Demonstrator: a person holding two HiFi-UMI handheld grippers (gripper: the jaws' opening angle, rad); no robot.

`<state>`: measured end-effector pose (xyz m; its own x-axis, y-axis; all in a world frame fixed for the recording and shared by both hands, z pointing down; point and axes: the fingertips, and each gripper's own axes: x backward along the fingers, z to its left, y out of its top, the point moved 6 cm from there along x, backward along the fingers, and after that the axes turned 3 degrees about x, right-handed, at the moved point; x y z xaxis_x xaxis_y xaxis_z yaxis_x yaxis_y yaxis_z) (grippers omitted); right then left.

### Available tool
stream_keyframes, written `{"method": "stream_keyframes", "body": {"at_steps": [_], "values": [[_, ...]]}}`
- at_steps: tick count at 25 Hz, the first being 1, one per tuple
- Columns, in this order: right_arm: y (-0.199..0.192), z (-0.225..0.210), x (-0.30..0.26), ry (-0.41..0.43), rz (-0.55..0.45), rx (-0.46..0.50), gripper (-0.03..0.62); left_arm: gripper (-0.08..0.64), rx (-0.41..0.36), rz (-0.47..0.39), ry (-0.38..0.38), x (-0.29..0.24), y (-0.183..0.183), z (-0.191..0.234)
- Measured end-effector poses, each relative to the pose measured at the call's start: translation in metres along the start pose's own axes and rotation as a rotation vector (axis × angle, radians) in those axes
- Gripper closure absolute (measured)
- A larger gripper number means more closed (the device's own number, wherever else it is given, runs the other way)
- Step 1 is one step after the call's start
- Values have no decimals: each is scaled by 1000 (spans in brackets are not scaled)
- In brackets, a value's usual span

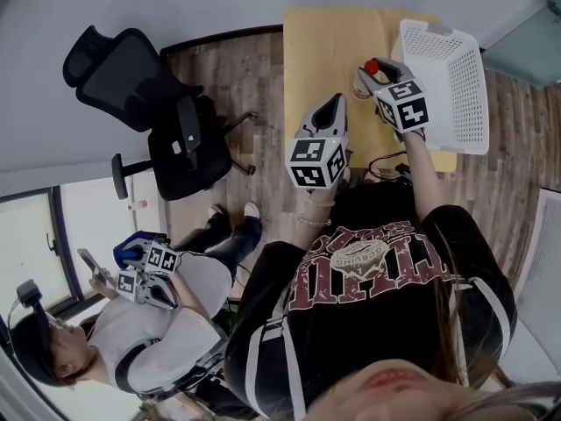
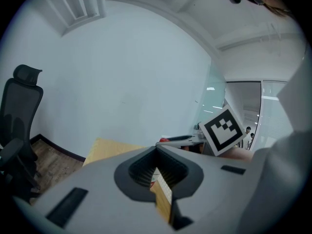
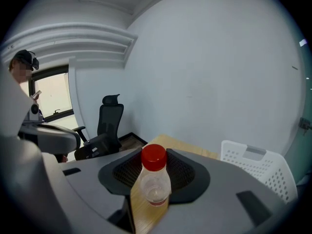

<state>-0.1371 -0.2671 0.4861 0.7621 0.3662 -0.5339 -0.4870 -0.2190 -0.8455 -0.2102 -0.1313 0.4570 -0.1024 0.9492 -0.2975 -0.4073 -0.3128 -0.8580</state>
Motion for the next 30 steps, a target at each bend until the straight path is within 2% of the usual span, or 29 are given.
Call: {"method": "stream_keyframes", "body": {"at_steps": [6, 14, 21, 30], "values": [[-26, -3, -9, -23, 14, -64, 434, 512, 6, -21, 16, 7, -3, 2], [-41, 7, -16, -31, 38, -12, 434, 514, -4, -9, 13, 2, -8, -7], [-47, 16, -17, -23, 63, -55, 434, 512, -12, -7, 6, 3, -9, -9], [-48, 24, -8, -40, 90, -57, 434, 512, 13, -19, 17, -1, -6, -3]]}}
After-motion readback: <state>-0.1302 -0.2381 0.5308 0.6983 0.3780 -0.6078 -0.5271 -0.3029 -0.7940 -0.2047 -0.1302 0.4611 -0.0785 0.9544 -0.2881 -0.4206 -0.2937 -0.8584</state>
